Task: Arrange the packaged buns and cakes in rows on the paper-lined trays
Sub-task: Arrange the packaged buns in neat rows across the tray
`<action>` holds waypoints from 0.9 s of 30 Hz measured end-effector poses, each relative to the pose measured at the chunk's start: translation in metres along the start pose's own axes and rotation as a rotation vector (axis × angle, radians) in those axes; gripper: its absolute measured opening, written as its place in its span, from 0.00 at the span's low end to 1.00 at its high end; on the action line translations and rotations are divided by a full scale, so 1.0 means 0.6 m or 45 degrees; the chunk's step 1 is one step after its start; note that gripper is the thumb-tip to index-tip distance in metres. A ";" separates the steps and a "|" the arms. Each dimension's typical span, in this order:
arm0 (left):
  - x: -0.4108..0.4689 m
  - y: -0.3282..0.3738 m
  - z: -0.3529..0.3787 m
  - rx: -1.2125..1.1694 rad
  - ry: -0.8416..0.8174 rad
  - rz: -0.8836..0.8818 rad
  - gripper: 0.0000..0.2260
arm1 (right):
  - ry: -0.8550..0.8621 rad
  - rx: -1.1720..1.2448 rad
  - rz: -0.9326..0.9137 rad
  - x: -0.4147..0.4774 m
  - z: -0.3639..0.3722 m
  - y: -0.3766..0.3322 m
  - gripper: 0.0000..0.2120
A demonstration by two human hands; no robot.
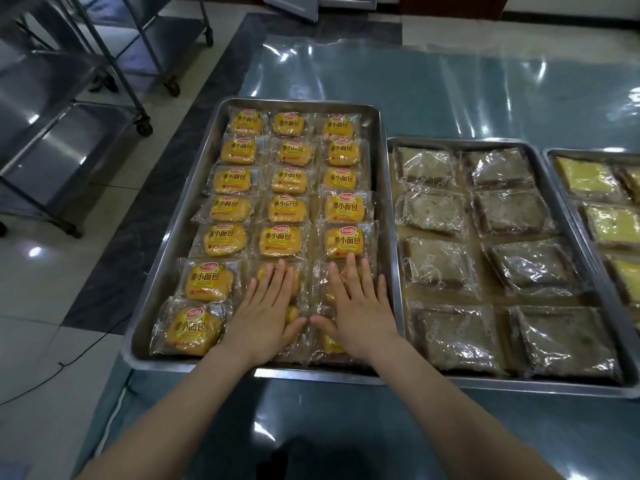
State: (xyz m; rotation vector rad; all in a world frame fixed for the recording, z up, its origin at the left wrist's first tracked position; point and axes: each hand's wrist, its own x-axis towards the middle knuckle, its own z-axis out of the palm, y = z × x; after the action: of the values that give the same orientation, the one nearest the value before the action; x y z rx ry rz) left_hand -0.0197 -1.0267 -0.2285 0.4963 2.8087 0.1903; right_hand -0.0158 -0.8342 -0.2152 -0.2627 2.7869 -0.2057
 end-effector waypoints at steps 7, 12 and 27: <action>-0.006 0.000 -0.001 -0.075 0.053 0.020 0.38 | -0.051 0.151 0.070 0.009 -0.009 -0.005 0.50; -0.007 0.001 -0.006 -0.109 0.109 0.022 0.36 | 0.032 0.241 0.031 0.013 -0.017 -0.005 0.44; 0.090 -0.026 -0.052 0.047 -0.051 0.004 0.28 | 0.080 0.139 -0.026 0.102 -0.044 0.014 0.31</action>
State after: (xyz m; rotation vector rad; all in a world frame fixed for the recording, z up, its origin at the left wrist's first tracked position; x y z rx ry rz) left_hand -0.0827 -1.0246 -0.2155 0.5068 2.7770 0.1273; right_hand -0.0827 -0.8355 -0.2110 -0.2620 2.8238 -0.3759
